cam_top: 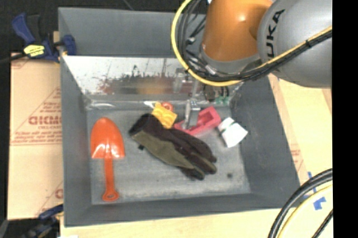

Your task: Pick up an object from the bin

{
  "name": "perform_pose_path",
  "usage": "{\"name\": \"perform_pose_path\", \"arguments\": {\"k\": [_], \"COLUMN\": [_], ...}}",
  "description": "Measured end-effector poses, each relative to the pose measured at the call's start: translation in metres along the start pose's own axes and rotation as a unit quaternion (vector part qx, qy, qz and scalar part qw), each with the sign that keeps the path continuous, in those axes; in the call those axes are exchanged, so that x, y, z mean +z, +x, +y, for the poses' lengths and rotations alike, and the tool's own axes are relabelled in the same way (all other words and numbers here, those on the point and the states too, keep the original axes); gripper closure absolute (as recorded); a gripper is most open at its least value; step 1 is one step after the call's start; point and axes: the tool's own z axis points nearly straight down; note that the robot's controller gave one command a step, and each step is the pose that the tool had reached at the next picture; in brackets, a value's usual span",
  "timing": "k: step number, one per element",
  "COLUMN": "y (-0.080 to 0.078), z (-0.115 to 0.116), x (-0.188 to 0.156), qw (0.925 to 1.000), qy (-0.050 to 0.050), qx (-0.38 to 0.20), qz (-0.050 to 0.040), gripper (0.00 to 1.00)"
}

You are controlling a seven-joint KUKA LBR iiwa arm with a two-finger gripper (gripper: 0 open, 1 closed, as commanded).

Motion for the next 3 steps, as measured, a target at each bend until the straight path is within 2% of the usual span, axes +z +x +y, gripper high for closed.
{"name": "perform_pose_path", "arguments": {"k": [1, 2, 3], "y": [-0.001, -0.007, -0.012], "z": [0.000, -0.079, -0.081], "x": [-0.005, 0.140, 0.161], "qw": [1.0000, 0.9983, 0.9941], "qy": [-0.001, 0.001, 0.001], "qx": [0.000, -0.058, -0.108], "qz": [-0.0044, -0.0071, -0.0106], "gripper": [0.00, 0.00, 0.00]}}
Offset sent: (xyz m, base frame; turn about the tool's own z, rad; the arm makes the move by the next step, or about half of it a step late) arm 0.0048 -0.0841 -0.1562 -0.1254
